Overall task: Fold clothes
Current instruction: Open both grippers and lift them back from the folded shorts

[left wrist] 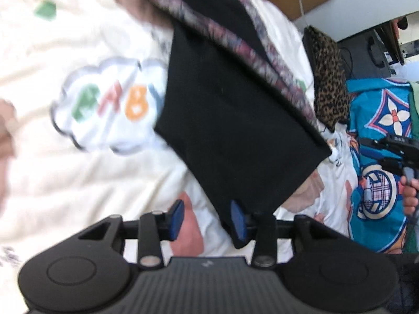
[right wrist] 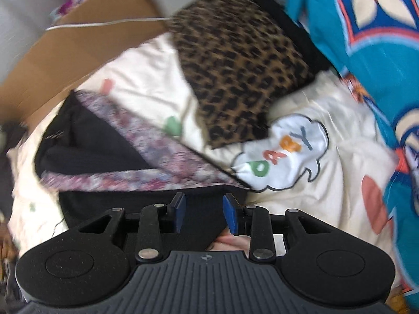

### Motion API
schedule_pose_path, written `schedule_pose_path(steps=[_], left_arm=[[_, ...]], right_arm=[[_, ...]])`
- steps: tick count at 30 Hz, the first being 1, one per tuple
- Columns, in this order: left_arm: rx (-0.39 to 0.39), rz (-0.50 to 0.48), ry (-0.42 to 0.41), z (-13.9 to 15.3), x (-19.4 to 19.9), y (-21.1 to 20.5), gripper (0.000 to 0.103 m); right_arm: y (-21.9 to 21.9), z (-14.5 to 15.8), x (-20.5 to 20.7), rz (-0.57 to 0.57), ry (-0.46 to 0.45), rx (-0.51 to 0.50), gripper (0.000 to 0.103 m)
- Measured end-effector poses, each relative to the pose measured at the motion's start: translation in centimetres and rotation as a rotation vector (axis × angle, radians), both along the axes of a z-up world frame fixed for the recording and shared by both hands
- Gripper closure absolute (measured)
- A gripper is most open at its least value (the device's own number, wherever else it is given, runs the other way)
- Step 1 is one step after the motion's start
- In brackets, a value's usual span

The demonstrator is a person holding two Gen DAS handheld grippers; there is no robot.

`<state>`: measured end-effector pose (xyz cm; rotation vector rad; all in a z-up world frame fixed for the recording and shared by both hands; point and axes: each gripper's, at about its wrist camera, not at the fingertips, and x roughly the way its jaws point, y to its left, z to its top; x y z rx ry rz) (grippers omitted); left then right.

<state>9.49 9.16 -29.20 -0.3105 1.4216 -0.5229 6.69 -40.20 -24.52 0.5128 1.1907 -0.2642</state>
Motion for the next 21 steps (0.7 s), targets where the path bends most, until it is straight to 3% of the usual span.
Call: schedule_pose_path(steps=[8,14,21], left_arm=[[0.002,0.091,-0.062,8.7,3.1,3.4,0.055],[0.031,0.133,-0.121,15.1,5.0,2.7,0.053],[0.078,0.108,-0.186,22.8,6.4,2.3,0.049]], right_arm=[[3.6,9.9,0.6,0.266,-0.048,-0.079,0.062],[5.4,16.1,0.4,0.416,-0.091,-0.13,0.061],[5.4,19.6,-0.3,0.408,-0.113,-0.105,0.057]])
